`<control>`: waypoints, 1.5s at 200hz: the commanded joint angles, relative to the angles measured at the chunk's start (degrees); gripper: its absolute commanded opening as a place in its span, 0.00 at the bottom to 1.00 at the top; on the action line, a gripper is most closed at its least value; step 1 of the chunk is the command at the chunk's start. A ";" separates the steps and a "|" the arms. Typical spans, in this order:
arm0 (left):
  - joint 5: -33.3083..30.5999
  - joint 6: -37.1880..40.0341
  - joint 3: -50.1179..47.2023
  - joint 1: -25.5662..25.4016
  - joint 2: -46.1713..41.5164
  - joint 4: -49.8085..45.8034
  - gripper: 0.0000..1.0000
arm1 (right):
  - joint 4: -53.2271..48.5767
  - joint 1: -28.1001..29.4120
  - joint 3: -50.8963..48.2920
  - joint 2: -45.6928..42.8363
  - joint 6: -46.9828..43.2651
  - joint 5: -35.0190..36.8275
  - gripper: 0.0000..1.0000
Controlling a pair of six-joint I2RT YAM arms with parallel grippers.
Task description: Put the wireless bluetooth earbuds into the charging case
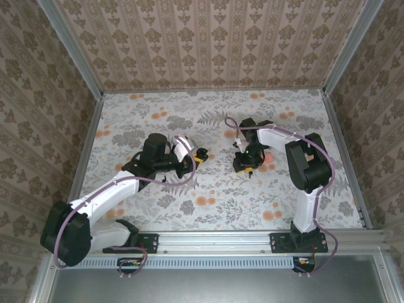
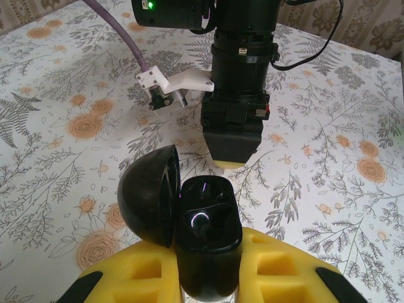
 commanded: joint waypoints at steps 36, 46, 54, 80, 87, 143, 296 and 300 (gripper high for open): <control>1.56 0.65 1.34 0.38 -1.11 -0.57 0.14 | -10.05 -1.11 2.97 -7.29 2.69 6.83 0.44; 1.60 0.74 1.47 0.38 -1.12 -0.71 0.14 | -11.29 -2.01 3.25 -7.52 3.43 7.74 0.45; 1.62 0.74 1.53 0.38 -1.12 -0.72 0.14 | -11.85 -2.47 3.31 -7.59 4.14 7.97 0.46; 1.77 0.90 1.73 0.38 -0.70 -0.59 0.14 | -12.94 -3.61 3.50 -5.61 4.95 7.89 0.50; 1.86 0.84 1.89 0.39 -0.53 -0.52 0.14 | -12.95 -3.79 3.46 -4.62 4.93 7.74 0.50; 1.71 1.13 2.27 0.38 -0.51 -1.32 0.14 | -10.61 -3.86 3.34 -0.27 5.12 6.43 0.47; 1.88 1.25 2.43 0.38 0.11 -1.56 0.14 | -7.52 -3.41 2.30 3.60 5.94 3.17 0.34; 1.88 1.23 2.37 0.38 0.11 -1.60 0.14 | -7.58 -3.33 2.29 3.63 5.94 3.42 0.34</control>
